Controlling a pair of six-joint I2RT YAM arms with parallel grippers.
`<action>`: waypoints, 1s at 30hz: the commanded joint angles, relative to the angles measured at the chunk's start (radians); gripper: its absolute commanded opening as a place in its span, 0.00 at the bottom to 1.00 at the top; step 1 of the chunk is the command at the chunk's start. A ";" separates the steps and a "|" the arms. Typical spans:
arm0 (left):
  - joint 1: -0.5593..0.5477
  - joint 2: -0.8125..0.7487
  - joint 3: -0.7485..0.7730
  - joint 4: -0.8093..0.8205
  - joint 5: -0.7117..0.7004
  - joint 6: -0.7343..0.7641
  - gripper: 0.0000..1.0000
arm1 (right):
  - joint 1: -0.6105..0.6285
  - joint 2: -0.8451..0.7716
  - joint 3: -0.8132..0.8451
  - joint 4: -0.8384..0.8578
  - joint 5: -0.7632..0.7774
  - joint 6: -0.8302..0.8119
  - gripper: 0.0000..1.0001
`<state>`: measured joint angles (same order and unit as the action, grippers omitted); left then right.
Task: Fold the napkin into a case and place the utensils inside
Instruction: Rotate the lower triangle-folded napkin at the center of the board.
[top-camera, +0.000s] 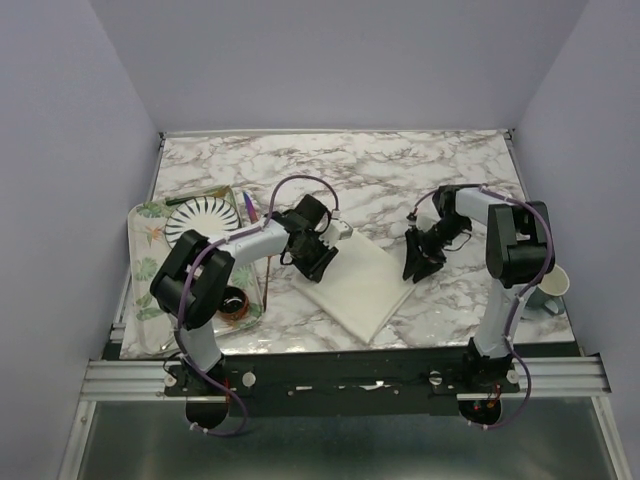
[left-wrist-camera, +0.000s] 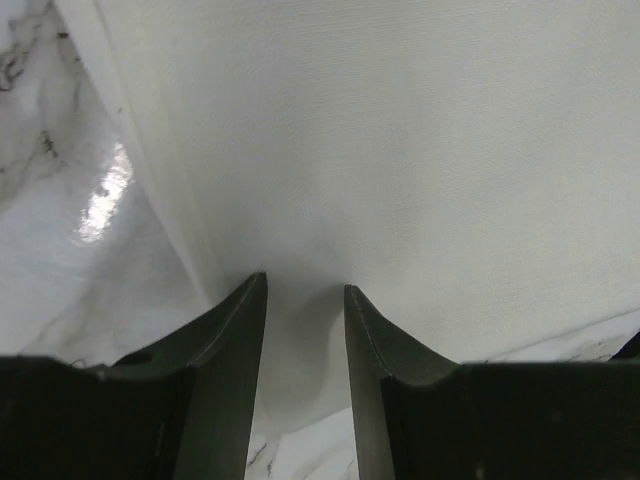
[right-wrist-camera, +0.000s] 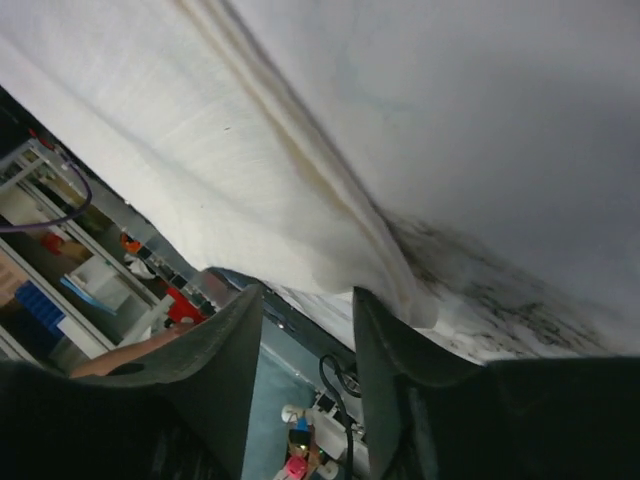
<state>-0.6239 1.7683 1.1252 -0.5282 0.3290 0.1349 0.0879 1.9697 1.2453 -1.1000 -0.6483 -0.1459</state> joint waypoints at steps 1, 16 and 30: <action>-0.074 -0.020 -0.062 -0.038 -0.059 0.065 0.43 | -0.004 0.083 0.075 0.078 0.004 0.065 0.40; -0.083 -0.096 -0.108 0.048 0.042 -0.075 0.41 | 0.012 0.092 0.337 0.028 -0.014 -0.026 0.37; -0.083 -0.049 -0.090 0.059 0.042 -0.073 0.41 | 0.012 0.118 0.301 0.114 0.069 0.035 0.40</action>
<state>-0.7090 1.7061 1.0260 -0.4870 0.3504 0.0673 0.0925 2.0335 1.5425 -1.0321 -0.6025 -0.1349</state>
